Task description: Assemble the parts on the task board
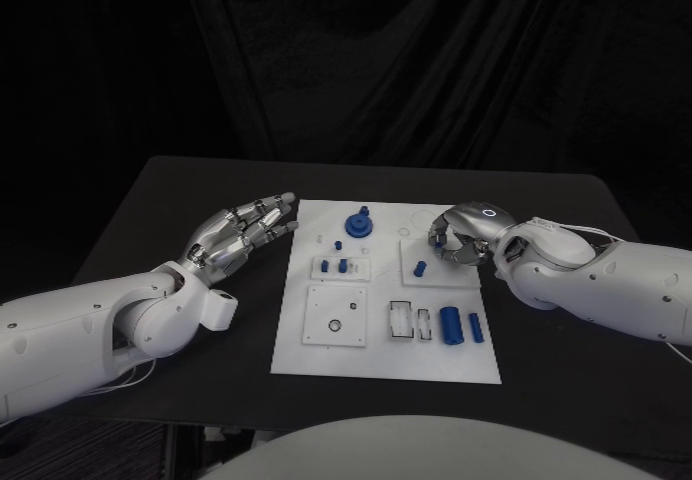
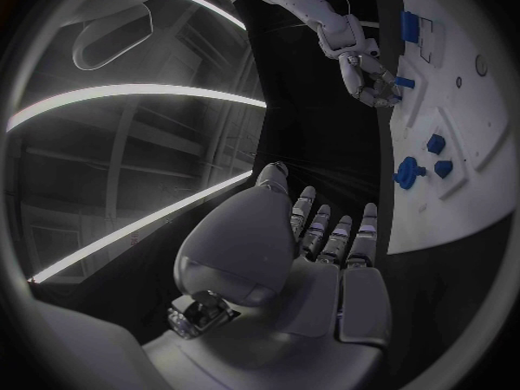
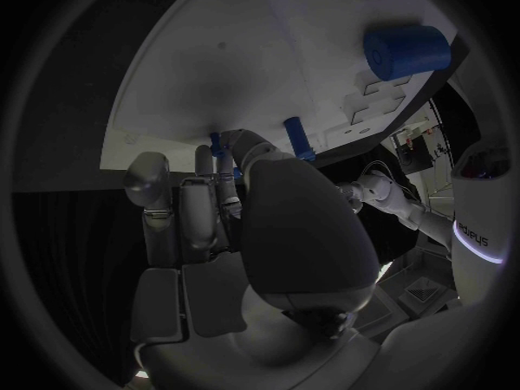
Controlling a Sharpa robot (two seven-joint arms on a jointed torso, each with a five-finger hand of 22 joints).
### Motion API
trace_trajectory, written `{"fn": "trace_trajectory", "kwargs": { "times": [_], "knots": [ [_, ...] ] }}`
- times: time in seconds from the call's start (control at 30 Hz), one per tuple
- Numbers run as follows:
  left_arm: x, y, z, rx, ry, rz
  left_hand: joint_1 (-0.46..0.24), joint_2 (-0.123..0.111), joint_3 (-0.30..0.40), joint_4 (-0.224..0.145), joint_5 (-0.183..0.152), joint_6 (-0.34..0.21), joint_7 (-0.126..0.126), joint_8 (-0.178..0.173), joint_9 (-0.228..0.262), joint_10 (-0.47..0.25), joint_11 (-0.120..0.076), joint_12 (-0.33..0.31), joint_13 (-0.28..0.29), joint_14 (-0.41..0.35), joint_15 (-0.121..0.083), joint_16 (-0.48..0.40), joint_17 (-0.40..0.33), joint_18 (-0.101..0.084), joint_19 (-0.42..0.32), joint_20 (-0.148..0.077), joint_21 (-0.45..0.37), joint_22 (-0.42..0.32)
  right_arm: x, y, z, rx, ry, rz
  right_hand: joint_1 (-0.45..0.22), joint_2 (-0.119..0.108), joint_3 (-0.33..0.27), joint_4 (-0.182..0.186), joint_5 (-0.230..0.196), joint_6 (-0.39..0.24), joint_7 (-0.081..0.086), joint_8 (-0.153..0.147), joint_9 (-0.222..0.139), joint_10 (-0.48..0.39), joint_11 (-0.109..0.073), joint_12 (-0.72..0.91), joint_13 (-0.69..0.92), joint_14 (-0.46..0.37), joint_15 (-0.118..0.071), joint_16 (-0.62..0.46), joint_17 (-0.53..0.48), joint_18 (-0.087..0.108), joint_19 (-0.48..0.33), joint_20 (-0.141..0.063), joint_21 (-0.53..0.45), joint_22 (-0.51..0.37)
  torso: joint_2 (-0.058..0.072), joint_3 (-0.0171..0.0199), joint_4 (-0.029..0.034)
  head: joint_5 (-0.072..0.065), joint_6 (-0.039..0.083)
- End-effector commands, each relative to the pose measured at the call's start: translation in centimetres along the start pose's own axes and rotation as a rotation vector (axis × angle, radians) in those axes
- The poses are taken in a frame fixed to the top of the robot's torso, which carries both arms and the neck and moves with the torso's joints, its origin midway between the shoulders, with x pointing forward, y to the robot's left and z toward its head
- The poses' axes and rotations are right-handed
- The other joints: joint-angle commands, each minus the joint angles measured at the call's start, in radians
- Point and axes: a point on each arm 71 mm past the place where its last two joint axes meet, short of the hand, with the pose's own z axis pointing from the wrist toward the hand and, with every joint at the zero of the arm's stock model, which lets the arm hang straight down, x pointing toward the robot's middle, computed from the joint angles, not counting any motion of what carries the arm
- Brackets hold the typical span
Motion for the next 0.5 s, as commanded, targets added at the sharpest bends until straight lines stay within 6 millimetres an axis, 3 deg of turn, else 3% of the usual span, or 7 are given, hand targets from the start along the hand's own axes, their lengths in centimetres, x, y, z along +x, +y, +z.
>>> {"fn": "trace_trajectory", "kwargs": {
  "times": [0.03,0.27,0.5],
  "knots": [
    [0.1,-0.2,0.0,0.042,0.004,-0.012,0.011,-0.002,0.001,-0.006,0.005,0.002,0.009,0.003,0.001,0.006,0.005,0.006,0.001,0.003,0.005,0.007,0.001,0.010,0.002,0.004,0.006,0.002,-0.2,0.0,-0.2,-0.010,-0.030,0.005,0.007,0.007,0.000,-0.008,0.001,-0.005,0.000,0.005,-0.001,0.011,-0.004,-0.002,-0.002,0.000,-0.003,0.000,-0.003,-0.010,0.003,0.001,0.002,0.113,0.000,0.0002,0.0000,0.003,0.000],
    [0.1,-0.2,0.0,0.036,0.006,-0.013,0.014,-0.002,0.003,-0.008,0.009,0.005,0.011,0.004,0.001,0.008,0.007,0.009,0.002,0.007,0.007,0.010,0.002,0.010,0.006,0.005,0.008,0.006,-0.9,-0.3,-0.4,0.001,-0.037,0.001,0.010,0.005,0.004,-0.011,0.005,-0.012,0.001,0.005,0.001,0.014,-0.003,-0.007,-0.007,-0.007,-0.003,-0.007,-0.013,-0.009,-0.001,0.000,-0.004,0.111,0.000,0.0002,0.0000,0.006,0.000],
    [0.2,-0.1,0.1,0.031,0.008,-0.015,0.015,-0.001,0.003,-0.008,0.010,0.009,0.014,0.004,0.002,0.010,0.010,0.011,0.002,0.010,0.009,0.012,0.003,0.010,0.009,0.006,0.009,0.008,-3.5,0.1,-0.1,-0.004,-0.056,-0.013,0.014,0.005,0.008,-0.015,0.007,-0.018,0.003,0.004,0.002,0.018,-0.002,-0.011,-0.011,-0.014,-0.003,-0.016,-0.025,-0.007,-0.008,0.000,-0.012,0.109,-0.002,0.0005,0.0000,0.008,0.000]
  ]
}}
